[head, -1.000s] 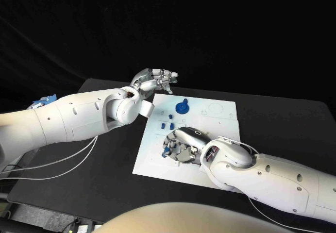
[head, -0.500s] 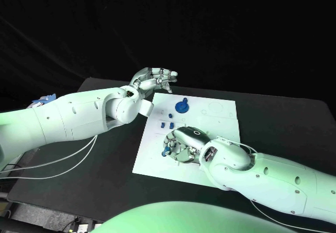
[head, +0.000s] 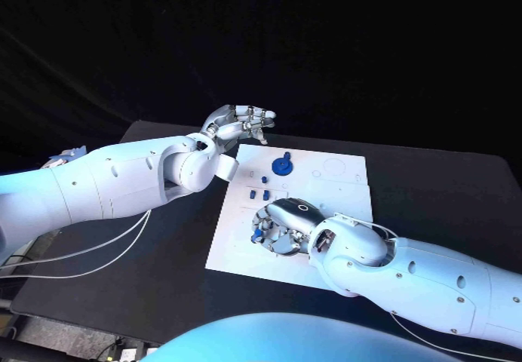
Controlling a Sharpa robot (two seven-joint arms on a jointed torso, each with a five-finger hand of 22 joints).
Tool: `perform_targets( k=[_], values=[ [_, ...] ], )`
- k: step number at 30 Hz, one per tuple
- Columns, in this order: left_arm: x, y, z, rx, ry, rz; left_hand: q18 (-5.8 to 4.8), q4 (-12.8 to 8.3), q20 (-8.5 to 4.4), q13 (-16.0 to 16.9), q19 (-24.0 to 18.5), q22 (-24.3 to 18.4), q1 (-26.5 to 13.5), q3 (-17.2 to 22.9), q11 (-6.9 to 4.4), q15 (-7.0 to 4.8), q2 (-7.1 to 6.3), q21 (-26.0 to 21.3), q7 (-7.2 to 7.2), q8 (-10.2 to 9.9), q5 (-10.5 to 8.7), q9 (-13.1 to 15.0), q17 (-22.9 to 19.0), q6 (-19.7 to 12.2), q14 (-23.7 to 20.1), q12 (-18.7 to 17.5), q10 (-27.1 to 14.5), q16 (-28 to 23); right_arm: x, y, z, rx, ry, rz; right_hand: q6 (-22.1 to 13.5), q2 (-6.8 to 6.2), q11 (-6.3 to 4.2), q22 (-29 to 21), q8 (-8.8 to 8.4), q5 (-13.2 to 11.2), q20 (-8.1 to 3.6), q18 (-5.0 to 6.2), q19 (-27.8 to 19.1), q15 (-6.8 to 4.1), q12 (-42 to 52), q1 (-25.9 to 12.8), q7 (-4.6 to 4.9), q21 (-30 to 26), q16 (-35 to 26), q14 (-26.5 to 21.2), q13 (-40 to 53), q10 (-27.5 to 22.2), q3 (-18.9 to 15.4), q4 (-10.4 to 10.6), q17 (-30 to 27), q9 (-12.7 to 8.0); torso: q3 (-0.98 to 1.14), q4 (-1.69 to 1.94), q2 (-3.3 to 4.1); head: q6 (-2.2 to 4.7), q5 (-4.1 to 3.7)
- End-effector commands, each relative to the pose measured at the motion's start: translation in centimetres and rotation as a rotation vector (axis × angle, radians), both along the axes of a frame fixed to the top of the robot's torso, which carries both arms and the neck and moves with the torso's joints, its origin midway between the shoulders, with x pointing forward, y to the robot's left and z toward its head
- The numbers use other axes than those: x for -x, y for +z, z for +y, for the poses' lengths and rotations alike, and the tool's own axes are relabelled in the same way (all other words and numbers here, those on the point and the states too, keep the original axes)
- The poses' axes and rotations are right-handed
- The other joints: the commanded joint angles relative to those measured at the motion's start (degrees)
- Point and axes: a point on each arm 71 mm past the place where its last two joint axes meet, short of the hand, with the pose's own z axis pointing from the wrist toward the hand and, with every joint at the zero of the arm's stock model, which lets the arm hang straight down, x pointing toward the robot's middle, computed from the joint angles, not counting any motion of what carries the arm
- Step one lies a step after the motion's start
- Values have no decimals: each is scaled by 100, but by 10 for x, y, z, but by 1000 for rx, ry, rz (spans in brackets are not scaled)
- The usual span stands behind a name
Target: Assemble the parts on the task board
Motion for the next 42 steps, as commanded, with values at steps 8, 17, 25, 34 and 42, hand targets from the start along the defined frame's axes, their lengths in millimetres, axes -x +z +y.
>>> perform_targets(
  k=[8,17,25,34,42],
  values=[
    [0,1,-2,4,-15,-3,69,5,53,9,-2,-10,-15,-31,-6,-12,58,-30,12,-10,29,7,-6,-45,-35,34,-40,-18,2,2,1,-20,9,-13,-563,-142,-18,664,-434,-21,30,-33,11,14,-56,-29,-2,-14,31,128,37,-13,-119,22,-3,-139,4,-5,2,9,-12],
    [0,1,-1,3,-15,-3,70,4,54,9,-2,-10,-11,-27,-6,-11,65,-32,12,-9,30,9,-9,-45,-40,38,-50,-19,3,9,-5,-107,-27,-39,-1536,-227,-99,709,-952,-112,-36,-46,51,-57,-4,-51,-138,26,28,132,167,-40,-411,96,2,-393,6,1,1,17,-27],
    [0,1,0,1,-11,-2,70,4,54,9,-2,-10,-11,-27,-6,-11,65,-32,12,-9,30,9,-9,-45,-40,38,-50,-19,-1,28,-38,-268,-88,-15,-535,-38,7,745,-498,-8,1,-61,80,18,285,271,47,46,21,136,410,121,-331,-17,-16,-141,-10,-14,-18,85,-107],
    [2,-1,6,-7,-3,4,70,4,54,9,-3,-10,-9,-26,-5,-10,68,-35,12,-7,28,11,-11,-45,-44,43,-59,-18,-28,48,-123,-300,-345,276,60,48,-171,973,44,242,-93,-154,315,-116,1868,-129,-133,548,185,221,1786,258,-676,268,266,279,-14,-79,-70,203,-456],
    [3,-2,9,-10,-1,7,70,4,54,9,-3,-10,-9,-26,-5,-10,68,-35,12,-7,28,11,-11,-45,-44,43,-59,-18,-26,48,-185,-177,-514,328,-74,-10,-230,1160,435,254,-144,-235,477,-167,4043,-285,-214,952,417,306,4339,607,-1050,642,709,954,-9,-181,-118,224,-718]
  ],
)
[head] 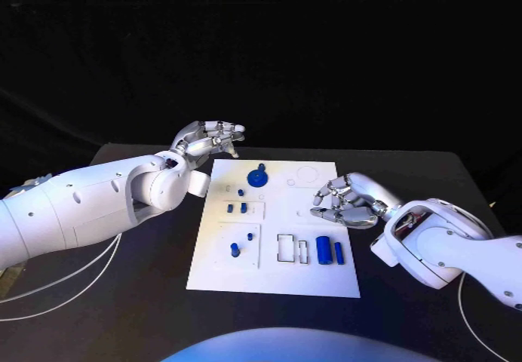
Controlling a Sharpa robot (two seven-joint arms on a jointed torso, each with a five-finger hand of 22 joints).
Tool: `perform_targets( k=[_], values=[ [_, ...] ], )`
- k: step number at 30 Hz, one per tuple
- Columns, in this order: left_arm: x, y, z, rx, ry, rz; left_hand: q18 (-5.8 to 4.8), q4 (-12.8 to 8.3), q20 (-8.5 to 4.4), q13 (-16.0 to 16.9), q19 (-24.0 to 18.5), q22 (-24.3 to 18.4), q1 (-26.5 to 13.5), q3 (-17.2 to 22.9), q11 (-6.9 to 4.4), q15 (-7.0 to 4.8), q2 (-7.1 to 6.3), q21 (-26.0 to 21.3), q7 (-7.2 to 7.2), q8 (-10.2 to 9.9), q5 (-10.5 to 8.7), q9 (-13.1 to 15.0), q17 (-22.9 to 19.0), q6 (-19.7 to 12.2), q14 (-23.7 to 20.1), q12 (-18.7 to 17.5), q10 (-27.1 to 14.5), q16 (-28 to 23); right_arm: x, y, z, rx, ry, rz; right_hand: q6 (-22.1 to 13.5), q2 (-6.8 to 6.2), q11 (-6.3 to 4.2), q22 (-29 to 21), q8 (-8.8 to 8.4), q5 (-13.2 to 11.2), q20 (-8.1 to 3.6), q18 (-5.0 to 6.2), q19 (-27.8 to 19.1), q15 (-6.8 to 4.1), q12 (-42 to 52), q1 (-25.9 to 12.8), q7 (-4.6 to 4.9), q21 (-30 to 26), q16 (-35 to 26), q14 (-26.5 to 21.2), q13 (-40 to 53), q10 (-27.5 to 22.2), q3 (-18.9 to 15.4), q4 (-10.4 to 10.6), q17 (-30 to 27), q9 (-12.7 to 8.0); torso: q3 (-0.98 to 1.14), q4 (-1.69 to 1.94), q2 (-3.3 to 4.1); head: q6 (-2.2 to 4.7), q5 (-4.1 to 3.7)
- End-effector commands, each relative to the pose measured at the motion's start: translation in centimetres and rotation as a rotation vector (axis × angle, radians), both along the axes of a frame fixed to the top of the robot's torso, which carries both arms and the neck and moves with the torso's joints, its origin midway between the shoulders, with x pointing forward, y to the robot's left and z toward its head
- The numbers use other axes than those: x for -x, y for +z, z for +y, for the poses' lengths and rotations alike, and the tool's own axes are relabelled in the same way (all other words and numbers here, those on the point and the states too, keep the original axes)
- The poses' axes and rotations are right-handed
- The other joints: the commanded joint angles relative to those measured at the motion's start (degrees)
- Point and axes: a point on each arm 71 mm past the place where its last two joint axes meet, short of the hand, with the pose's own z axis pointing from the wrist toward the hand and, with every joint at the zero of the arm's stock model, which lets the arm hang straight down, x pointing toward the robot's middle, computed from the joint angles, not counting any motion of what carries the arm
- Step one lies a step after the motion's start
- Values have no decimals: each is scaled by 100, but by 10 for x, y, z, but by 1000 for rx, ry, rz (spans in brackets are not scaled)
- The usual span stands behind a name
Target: Assemble the parts on the task board
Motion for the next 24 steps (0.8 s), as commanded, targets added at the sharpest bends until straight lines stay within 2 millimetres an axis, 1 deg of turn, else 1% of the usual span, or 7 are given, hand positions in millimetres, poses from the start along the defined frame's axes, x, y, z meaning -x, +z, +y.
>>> perform_targets(
  k=[1,8,10,12,17,20,24],
  values=[
    [1,1,-3,6,-17,-5,70,4,54,7,-3,-6,-9,-26,17,-10,68,-35,12,-7,28,5,-4,-45,-44,18,-39,-18,5,-9,-11,50,-44,131,-48,-13,-2,1157,34,33,-11,-56,157,-23,188,-58,-7,47,40,304,244,50,-64,67,42,84,5,-61,-30,4,-124],
    [2,1,-3,7,-21,-4,69,7,55,7,-5,-6,-15,-30,18,-8,67,-37,13,-5,25,7,-6,-44,-46,22,-43,-17,17,-18,-38,204,-98,116,-115,-133,-4,1221,100,146,-8,-93,224,-23,595,-179,-18,221,131,336,790,187,-349,366,241,292,-11,-89,-41,-2,-261],
    [2,1,-2,7,-21,-4,69,7,55,7,-5,-6,-15,-30,18,-8,67,-37,13,-5,25,7,-6,-44,-46,22,-43,-17,21,-22,-41,234,-108,110,-139,-149,-6,1224,115,289,-10,-93,225,-23,619,-207,-22,223,139,334,857,174,-475,515,255,362,-16,-101,-43,-11,-256],
    [3,1,-2,7,-21,-4,69,7,55,7,-5,-6,-15,-30,18,-8,67,-37,13,-5,25,7,-6,-44,-46,22,-43,-17,25,-27,-41,256,-111,103,-143,-150,-8,1224,124,375,-11,-93,224,-24,626,-198,-26,223,143,334,889,170,-539,587,263,398,-6,-100,-37,-18,-255],
    [3,2,-2,8,-23,-4,69,7,55,7,-5,-6,-15,-30,18,-8,67,-37,13,-5,25,7,-6,-44,-46,22,-43,-17,30,-36,-34,284,-101,86,-149,-157,-9,1224,132,403,-11,-93,223,-25,655,-202,-28,221,152,337,944,182,-616,662,286,434,-10,-92,-30,-31,-250],
    [4,2,-3,10,-26,-4,69,13,57,8,-7,-7,-25,-35,20,-6,65,-41,13,-2,23,9,-8,-42,-50,27,-50,-17,32,-42,-28,297,-95,82,-150,-159,-9,1224,134,404,-12,-93,223,-25,672,-208,-28,221,151,337,969,194,-637,677,285,442,-25,-73,-27,-53,-253],
    [4,2,-2,10,-26,-4,69,13,57,8,-7,-7,-25,-35,20,-6,65,-41,13,-2,23,9,-8,-42,-50,27,-50,-17,33,-48,-21,310,-86,76,-149,-170,-10,1222,139,401,-12,-91,221,-26,696,-214,-31,216,153,336,1005,209,-679,689,287,457,-13,-80,-21,-84,-214]
  ],
)
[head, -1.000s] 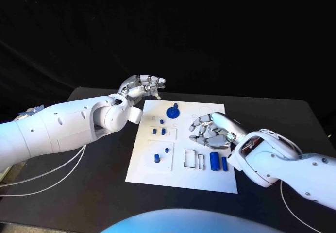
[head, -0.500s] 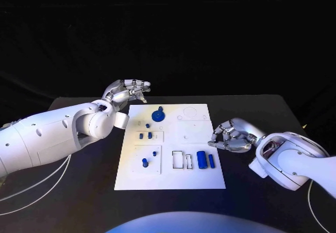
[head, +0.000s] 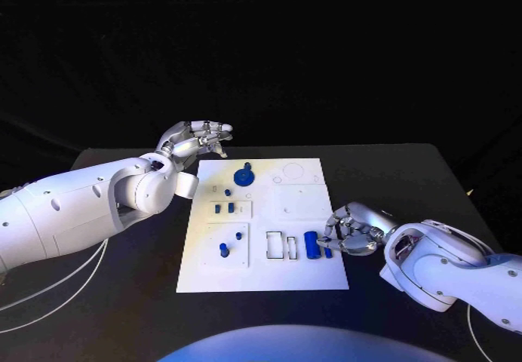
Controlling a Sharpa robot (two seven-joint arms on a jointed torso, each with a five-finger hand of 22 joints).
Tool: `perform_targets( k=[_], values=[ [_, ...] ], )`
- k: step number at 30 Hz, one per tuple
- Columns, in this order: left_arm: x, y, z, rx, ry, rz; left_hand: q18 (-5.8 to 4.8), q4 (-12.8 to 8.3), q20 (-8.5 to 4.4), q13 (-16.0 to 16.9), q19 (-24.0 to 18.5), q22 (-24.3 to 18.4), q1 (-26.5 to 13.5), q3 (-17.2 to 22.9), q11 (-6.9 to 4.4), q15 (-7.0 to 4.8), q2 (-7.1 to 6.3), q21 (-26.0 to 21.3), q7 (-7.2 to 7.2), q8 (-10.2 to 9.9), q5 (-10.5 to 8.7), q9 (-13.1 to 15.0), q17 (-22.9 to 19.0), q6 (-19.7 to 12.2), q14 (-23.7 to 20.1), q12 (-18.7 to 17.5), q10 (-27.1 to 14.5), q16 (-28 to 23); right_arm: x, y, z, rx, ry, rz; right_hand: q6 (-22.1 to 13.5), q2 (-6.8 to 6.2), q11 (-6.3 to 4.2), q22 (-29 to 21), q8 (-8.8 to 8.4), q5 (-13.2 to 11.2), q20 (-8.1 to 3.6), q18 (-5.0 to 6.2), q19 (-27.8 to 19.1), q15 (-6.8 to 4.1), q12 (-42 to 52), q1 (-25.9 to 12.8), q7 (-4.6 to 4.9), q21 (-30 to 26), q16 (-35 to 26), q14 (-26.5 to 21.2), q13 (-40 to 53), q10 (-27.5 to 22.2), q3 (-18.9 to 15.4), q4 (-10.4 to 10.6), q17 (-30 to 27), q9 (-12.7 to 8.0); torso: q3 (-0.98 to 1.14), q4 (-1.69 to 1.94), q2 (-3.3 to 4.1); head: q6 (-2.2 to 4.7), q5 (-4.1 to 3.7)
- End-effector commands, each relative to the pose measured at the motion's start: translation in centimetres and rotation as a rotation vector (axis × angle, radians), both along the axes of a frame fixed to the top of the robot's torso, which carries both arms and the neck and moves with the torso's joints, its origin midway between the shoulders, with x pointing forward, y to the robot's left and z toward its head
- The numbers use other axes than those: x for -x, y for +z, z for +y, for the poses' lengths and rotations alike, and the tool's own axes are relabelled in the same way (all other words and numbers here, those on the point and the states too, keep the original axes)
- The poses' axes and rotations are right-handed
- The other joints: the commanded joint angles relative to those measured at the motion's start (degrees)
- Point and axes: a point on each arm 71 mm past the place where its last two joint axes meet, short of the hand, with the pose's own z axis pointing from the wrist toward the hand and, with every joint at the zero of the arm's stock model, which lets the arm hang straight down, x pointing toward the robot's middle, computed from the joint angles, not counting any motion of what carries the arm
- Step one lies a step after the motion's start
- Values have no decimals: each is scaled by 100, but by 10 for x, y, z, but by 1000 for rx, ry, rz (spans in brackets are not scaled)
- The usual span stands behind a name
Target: Assemble the parts on the task board
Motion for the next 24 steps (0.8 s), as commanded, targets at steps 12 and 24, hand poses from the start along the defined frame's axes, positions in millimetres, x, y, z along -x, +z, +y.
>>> perform_targets(
  k=[12,24],
  values=[
    [1,2,-1,7,-17,-7,68,13,42,9,8,-8,-2,-35,0,-6,42,-18,13,-2,23,5,-9,-42,-50,28,-30,-17,0,-13,16,70,27,-34,-24,-12,8,1220,26,10,-11,-89,216,-27,49,-34,-6,-21,22,338,41,60,-48,0,153,22,8,-6,14,-59,80],
    [2,1,-1,9,-26,-1,65,33,51,6,-3,-15,-38,-55,9,4,27,-39,14,1,22,12,-17,-49,-68,35,-78,-15,0,-21,23,111,50,-29,-17,20,4,1211,48,-25,-13,-82,203,-30,106,-110,-12,-53,17,333,131,84,-183,25,142,75,7,-5,18,-63,106]
  ],
)
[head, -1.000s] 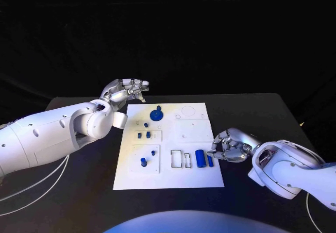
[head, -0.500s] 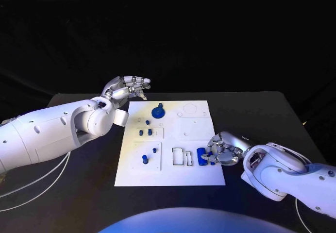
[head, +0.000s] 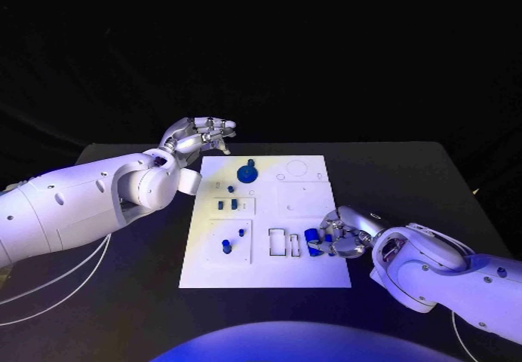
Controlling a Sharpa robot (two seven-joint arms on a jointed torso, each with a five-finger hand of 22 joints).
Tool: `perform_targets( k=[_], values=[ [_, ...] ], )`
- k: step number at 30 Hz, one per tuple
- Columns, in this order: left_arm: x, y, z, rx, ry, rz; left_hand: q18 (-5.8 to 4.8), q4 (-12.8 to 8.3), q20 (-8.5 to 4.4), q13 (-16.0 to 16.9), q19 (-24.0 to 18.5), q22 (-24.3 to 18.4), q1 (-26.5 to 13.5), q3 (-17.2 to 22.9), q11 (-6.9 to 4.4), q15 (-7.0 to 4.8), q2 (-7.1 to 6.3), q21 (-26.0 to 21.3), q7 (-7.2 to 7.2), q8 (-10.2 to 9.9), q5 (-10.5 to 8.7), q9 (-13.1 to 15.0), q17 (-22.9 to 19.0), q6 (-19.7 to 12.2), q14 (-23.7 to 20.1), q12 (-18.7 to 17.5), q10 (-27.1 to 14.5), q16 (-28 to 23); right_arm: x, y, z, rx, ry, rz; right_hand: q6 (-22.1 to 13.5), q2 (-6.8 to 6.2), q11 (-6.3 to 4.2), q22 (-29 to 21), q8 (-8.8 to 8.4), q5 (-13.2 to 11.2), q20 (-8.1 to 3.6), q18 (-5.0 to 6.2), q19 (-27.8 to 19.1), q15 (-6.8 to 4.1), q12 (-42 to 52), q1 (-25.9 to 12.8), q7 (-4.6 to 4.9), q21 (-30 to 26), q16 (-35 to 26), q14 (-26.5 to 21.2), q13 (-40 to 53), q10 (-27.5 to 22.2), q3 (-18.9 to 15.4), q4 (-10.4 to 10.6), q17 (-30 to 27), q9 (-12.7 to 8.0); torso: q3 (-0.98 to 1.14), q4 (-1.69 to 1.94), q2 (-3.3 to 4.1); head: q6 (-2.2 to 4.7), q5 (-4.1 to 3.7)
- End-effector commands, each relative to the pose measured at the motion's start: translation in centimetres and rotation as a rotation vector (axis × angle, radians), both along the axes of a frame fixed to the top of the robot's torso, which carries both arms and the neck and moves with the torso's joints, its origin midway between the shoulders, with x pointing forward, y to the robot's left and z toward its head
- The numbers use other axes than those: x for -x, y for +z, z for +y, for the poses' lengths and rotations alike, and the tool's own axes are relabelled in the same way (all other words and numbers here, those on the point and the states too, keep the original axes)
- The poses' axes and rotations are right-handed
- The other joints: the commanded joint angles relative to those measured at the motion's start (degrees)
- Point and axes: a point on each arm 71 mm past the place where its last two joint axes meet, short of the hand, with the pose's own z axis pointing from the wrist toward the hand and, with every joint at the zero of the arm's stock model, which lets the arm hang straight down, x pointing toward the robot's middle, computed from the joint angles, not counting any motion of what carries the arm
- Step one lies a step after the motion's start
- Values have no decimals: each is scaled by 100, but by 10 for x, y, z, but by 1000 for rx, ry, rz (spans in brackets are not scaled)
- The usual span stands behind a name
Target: Assemble the parts on the task board
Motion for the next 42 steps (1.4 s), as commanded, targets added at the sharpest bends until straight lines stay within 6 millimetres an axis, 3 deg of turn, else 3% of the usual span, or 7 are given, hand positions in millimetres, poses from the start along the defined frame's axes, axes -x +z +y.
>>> perform_targets(
  k=[1,10,14,16,30,36,42],
  values=[
    [1,1,-3,9,-26,-2,65,0,52,2,-4,-6,-38,-21,9,4,28,-39,-7,1,22,6,-6,-28,-26,36,-37,-15,0,-3,1,54,17,-2,-19,13,4,1213,28,-29,-13,-82,203,-31,37,-63,-14,-30,18,333,17,43,-67,12,145,16,-4,0,-1,-5,5],
    [1,1,-2,9,-27,0,65,0,53,1,-6,-7,-39,-22,9,5,26,-42,-9,2,22,7,-8,-28,-31,37,-43,-16,3,-11,6,87,23,18,-1,40,-2,1214,48,-37,-15,-83,204,-35,95,-79,-23,-27,23,336,95,81,-127,7,160,45,-4,-3,-1,-26,18],
    [1,1,-2,9,-28,1,65,1,54,1,-9,-9,-41,-24,9,7,25,-47,-10,4,23,9,-9,-28,-37,37,-52,-17,4,-12,7,61,3,25,66,151,-29,1228,110,67,-29,-92,223,-55,231,-20,-54,21,43,347,266,179,-175,5,212,109,-7,-3,-2,-25,21],
    [1,1,-3,9,-29,1,65,1,54,1,-9,-9,-41,-24,9,7,25,-47,-10,4,23,9,-9,-28,-37,37,-52,-17,4,-12,7,48,-7,27,110,214,-51,1236,160,275,-45,-98,235,-74,311,-19,-78,50,59,356,370,236,-216,5,250,159,-7,-1,0,-24,20],
    [1,1,-2,8,-28,3,64,17,58,1,-16,-14,-55,-24,13,11,37,-59,-8,9,24,13,-12,-26,-48,44,-67,-16,7,6,9,-74,-59,-49,295,468,-139,1291,309,397,-106,-138,315,-145,679,140,-177,252,114,385,807,535,-156,12,387,278,-1,-3,-5,-20,43],
    [1,0,-2,8,-29,4,64,17,58,1,-16,-14,-55,-24,13,11,37,-59,-8,9,24,13,-12,-26,-48,44,-67,-16,5,18,21,-119,-40,-43,313,498,-147,1292,324,403,-113,-139,317,-153,710,115,-187,258,116,387,845,562,-157,16,391,290,-9,-5,-2,-4,37],
    [1,0,-4,10,-33,4,65,27,62,2,-20,-18,-58,-17,13,12,56,-69,-8,12,32,16,-14,-30,-56,52,-79,-12,6,19,41,-141,6,-1,319,581,-157,1285,334,375,-126,-134,306,-164,730,53,-196,232,118,387,879,579,-154,20,395,307,8,-4,5,-3,51]
  ],
)
